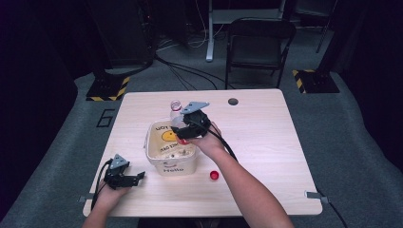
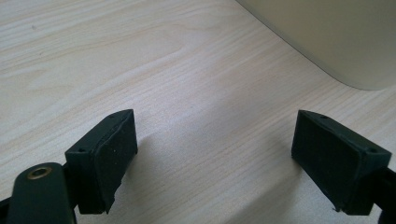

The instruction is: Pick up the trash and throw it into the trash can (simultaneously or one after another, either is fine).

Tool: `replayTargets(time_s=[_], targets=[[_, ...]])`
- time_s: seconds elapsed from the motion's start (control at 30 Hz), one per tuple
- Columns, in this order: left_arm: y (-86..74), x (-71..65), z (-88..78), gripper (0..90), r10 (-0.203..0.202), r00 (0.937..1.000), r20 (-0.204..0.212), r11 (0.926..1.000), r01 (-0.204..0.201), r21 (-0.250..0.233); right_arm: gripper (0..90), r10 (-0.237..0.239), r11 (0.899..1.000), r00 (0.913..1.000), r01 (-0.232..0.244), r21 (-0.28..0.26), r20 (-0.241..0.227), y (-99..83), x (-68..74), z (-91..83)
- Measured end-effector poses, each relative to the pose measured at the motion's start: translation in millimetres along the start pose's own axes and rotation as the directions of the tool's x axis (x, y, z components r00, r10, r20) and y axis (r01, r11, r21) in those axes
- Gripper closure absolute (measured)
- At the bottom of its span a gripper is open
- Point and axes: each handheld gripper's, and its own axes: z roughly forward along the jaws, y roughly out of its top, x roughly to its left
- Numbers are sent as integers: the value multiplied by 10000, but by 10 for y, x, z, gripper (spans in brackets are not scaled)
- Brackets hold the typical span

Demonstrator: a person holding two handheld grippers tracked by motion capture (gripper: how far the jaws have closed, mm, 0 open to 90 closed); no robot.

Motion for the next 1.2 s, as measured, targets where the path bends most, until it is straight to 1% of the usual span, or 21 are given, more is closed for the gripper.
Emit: replayTargets(time_s=[0.03,0.1,0.23,0.33,0.4,0.47,0.57,0.63,0.67,0.7,0.73,0.77,0.8,0.87,0.93,1.07,1.2], targets=[[0,1,-1,139,8,10000,3,10000,-8,5,279,-19,10000,10000,19,7,11,-9,-5,8],[0,1,0,139,15,10000,7,10000,-15,4,279,126,9999,9999,-126,32,50,-28,-19,23],[1,0,1,139,4,10000,12,10000,-4,-2,279,217,9997,9997,-218,65,72,-42,-31,47],[1,0,1,139,16,10000,21,10000,-16,-2,279,187,9997,9998,-188,128,100,-55,-34,76],[-4,-4,11,139,-3,10000,-22,9999,3,-126,278,207,9996,9997,-209,190,98,-62,-28,89],[-3,-3,12,139,14,10000,-28,9999,-14,-156,278,129,9997,9999,-131,226,102,-72,-27,106],[-3,-3,12,139,11,10000,-26,9999,-12,-157,278,178,9992,9998,-182,344,106,-92,-11,127],[-3,-3,12,139,15,10000,-17,9999,-15,-151,277,67,9993,9999,-71,369,115,-103,-6,142],[-3,-3,11,139,26,10000,-22,9999,-26,-150,277,128,9991,9998,-133,391,124,-111,2,146],[-2,2,8,139,118,9999,-28,9999,-118,-90,277,59,9992,9999,-64,386,118,-116,1,153],[-3,2,8,139,128,9999,-25,9999,-129,-90,277,93,9991,9999,-98,409,119,-121,5,158],[-3,-1,10,139,79,10000,-27,9999,-79,-121,277,135,9990,9998,-140,432,112,-126,9,162],[-2,2,8,139,120,9999,-19,9999,-120,-87,276,103,9990,9999,-108,433,126,-131,7,167],[-3,-3,11,139,23,10000,-9,9999,-23,-146,275,174,9986,9998,-180,492,138,-147,15,179],[-4,-4,11,139,5,10000,7,9999,-5,-136,273,128,9985,9997,-138,523,193,-161,21,191],[-2,3,8,139,163,9999,25,9998,-163,-83,268,-80,9969,9992,48,783,402,-196,43,217],[-2,2,8,139,171,9998,43,9998,-170,-88,267,-152,9955,9988,108,946,462,-215,57,229]])
